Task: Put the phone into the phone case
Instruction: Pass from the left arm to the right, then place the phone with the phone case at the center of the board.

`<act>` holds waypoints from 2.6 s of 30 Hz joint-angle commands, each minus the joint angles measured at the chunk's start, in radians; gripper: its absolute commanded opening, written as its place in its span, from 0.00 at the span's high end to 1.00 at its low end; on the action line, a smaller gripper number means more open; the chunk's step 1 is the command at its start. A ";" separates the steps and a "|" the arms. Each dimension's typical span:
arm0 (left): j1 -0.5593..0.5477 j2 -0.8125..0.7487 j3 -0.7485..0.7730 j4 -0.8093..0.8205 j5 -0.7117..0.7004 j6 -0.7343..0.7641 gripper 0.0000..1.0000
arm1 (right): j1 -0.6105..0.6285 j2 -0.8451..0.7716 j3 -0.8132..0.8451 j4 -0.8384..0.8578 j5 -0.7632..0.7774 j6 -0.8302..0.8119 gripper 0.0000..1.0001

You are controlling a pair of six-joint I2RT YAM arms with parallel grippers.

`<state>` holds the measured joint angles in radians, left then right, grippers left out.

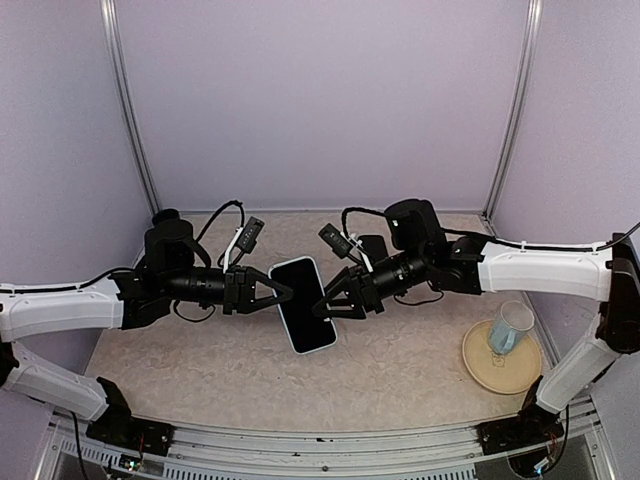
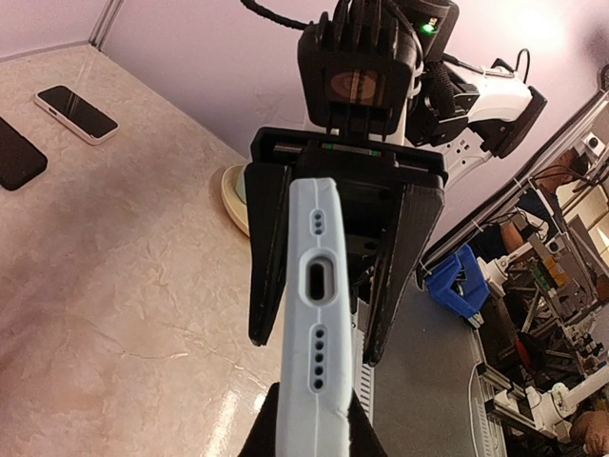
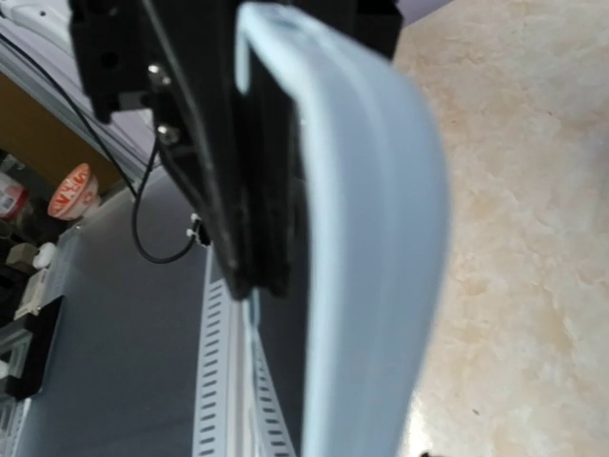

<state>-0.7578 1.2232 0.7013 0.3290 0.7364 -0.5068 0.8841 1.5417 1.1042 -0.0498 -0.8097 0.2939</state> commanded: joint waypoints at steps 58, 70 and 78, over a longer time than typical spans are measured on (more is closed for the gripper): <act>0.045 -0.276 -0.078 -0.108 -0.330 0.030 0.01 | -0.301 0.436 0.367 -0.116 0.060 0.166 1.00; 0.045 -0.302 -0.089 -0.112 -0.338 0.014 0.01 | -0.328 0.676 0.666 -0.200 0.045 0.194 1.00; 0.045 -0.328 -0.098 -0.123 -0.351 0.011 0.01 | -0.354 0.799 0.813 -0.222 0.045 0.222 1.00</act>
<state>-0.7185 0.9150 0.6174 0.2123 0.4019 -0.4927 0.5552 2.3074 1.8412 -0.2855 -0.7395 0.4965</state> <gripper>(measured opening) 0.989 0.088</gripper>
